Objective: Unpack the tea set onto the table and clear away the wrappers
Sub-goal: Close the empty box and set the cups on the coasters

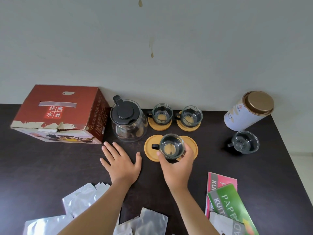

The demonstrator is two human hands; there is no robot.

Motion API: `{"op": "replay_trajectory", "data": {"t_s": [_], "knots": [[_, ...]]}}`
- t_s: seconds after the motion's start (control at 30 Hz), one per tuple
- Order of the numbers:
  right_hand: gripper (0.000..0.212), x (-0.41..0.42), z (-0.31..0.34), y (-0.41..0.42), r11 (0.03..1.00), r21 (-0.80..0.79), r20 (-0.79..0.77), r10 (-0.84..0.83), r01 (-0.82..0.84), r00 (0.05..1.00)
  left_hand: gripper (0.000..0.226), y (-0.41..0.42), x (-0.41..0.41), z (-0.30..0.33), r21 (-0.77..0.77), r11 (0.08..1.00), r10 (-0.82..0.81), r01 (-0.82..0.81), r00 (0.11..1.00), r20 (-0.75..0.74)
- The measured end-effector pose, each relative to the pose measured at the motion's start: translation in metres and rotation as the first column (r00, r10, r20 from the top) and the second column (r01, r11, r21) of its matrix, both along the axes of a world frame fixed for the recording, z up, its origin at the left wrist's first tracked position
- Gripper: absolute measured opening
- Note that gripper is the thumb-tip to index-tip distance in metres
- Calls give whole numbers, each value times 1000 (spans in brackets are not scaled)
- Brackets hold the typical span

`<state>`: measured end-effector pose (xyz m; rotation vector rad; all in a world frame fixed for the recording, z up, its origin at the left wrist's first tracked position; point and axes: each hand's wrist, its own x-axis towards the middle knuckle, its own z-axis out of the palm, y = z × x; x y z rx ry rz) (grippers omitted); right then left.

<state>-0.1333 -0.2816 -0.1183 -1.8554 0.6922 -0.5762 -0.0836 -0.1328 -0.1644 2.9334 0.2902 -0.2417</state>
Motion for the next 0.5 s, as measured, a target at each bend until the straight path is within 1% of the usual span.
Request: {"op": "replay_trajectory", "data": {"t_s": [0.27, 0.33, 0.5], "knots": [[82, 10, -8, 14, 999, -27, -61, 44, -45, 997, 99, -8, -5, 0, 5, 1000, -30, 30, 999, -11], [82, 19, -12, 28, 996, -36, -78, 75, -78, 994, 99, 4, -1, -1, 4, 1000, 6, -6, 1000, -12], [83, 18, -16, 29, 995, -62, -82, 73, -78, 994, 98, 2, -1, 0, -4, 1000, -3, 3, 1000, -14]]}}
